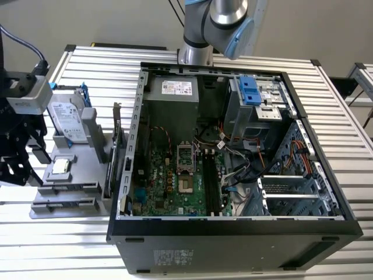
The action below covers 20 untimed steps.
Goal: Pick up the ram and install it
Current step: 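Pick up the ram and move it above insertion slot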
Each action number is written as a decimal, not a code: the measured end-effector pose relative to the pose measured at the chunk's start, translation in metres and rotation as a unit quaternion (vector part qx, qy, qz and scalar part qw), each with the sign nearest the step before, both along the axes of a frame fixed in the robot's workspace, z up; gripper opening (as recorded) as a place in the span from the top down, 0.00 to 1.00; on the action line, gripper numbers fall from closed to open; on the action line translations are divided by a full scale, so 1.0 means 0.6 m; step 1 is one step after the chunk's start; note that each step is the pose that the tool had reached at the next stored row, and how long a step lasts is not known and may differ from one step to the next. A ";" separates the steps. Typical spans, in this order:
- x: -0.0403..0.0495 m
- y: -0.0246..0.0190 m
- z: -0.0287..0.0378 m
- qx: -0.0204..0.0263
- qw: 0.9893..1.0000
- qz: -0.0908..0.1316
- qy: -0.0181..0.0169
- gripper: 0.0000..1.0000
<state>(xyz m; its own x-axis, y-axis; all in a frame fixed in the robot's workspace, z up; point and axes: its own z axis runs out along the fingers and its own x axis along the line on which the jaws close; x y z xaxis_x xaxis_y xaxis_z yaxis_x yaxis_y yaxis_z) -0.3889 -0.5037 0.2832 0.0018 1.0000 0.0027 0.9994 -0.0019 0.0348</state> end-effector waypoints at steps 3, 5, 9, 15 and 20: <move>0.000 0.0000 -0.003 0.000 1.000 0.000 0.000 0.00; 0.000 0.0000 -0.005 0.000 1.000 0.000 0.000 0.00; 0.000 0.0000 -0.010 0.000 1.000 0.000 0.000 0.00; 0.000 0.0000 -0.016 0.000 1.000 0.000 0.000 0.00; 0.000 0.0000 -0.024 0.000 1.000 0.000 0.000 0.00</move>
<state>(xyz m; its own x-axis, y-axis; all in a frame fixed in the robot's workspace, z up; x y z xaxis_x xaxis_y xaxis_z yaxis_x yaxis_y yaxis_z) -0.3889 -0.5037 0.2685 0.0018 1.0000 0.0027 0.9994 -0.0019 0.0347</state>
